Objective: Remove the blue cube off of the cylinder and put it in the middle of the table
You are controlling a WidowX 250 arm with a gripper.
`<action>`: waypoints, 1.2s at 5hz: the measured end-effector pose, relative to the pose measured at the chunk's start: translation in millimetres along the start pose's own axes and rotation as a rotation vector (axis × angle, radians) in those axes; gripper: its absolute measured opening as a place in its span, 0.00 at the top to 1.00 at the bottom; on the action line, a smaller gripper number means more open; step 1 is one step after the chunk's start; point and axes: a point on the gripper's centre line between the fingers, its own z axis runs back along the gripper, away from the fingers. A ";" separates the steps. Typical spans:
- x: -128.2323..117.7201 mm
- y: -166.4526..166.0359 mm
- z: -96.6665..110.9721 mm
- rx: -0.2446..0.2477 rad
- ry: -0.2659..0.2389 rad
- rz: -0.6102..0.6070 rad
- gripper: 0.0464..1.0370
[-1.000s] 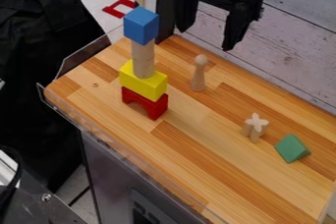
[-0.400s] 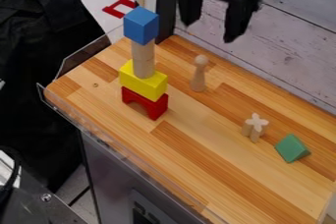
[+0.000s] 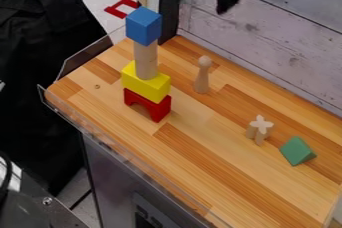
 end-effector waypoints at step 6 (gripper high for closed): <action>-23.4 65.4 -17.0 -0.030 0.097 0.094 0.04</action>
